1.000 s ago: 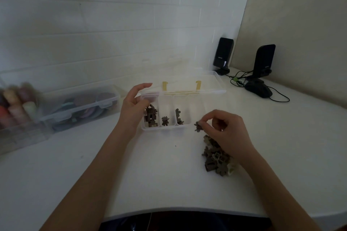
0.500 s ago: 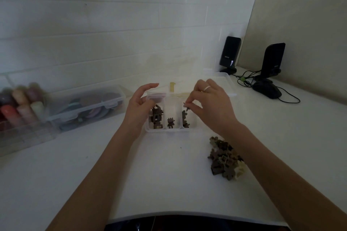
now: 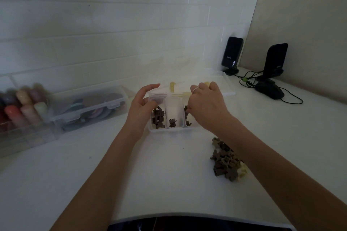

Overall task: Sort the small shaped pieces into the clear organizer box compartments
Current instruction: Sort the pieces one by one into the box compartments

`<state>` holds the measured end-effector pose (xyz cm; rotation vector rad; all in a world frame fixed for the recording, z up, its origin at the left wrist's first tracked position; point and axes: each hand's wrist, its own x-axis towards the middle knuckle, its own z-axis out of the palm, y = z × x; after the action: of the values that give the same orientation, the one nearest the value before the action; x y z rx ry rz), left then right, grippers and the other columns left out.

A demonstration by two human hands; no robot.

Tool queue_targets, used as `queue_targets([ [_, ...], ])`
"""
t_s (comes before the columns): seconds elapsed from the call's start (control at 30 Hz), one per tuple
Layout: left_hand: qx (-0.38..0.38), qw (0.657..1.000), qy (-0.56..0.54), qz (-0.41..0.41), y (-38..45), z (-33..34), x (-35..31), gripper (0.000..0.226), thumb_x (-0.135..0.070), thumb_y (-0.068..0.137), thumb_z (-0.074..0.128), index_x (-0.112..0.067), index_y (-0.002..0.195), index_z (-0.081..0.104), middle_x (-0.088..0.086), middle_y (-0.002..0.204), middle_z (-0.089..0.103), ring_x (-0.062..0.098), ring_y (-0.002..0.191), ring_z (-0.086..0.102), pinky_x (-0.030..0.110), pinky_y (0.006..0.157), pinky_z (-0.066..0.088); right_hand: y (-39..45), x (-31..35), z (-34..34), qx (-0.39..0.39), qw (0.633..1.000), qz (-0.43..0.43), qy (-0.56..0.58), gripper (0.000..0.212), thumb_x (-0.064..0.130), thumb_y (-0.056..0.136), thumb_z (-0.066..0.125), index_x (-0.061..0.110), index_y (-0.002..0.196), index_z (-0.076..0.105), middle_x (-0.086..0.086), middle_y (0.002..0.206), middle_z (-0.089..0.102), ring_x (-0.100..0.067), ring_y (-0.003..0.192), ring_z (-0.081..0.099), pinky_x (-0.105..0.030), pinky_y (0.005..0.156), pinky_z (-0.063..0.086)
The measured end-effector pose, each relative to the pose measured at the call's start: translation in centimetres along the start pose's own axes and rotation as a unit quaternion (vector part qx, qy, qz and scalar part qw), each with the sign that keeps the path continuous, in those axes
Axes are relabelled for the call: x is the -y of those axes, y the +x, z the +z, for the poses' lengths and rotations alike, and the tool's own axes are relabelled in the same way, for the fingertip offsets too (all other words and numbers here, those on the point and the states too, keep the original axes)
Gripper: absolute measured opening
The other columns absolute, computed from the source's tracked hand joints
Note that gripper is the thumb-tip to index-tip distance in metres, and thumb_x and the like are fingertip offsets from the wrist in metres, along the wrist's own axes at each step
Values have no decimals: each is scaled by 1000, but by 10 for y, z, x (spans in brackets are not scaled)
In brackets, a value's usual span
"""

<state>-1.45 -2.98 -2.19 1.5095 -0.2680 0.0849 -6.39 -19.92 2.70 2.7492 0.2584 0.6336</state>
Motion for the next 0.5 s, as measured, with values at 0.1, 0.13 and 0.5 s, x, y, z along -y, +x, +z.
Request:
queue_targets([
  [0.1,6,1000,1,3,-1,0,0,46,-3,85,59,-40,112,63,26,96,62,28,85,56,52,81,50,-10,-1,4,-15,999,5,35,13,24,88,57,23,89,70,4,88,46,-17,89,46,-30,73,20],
  [0.13,10,1000,2,5,-1,0,-1,46,-3,85,59,-39,113,63,26,95,62,28,84,56,48,79,51,-15,-2,6,-30,997,16,64,15,26,88,56,25,91,71,4,87,46,-17,87,46,-30,72,20],
  [0.5,13,1000,-5,10,-1,1,-1,47,-4,84,60,-42,110,64,13,91,59,23,81,52,37,74,43,-75,-25,-1,-119,925,131,337,17,31,84,61,29,96,72,12,78,57,-4,69,48,-32,70,45],
])
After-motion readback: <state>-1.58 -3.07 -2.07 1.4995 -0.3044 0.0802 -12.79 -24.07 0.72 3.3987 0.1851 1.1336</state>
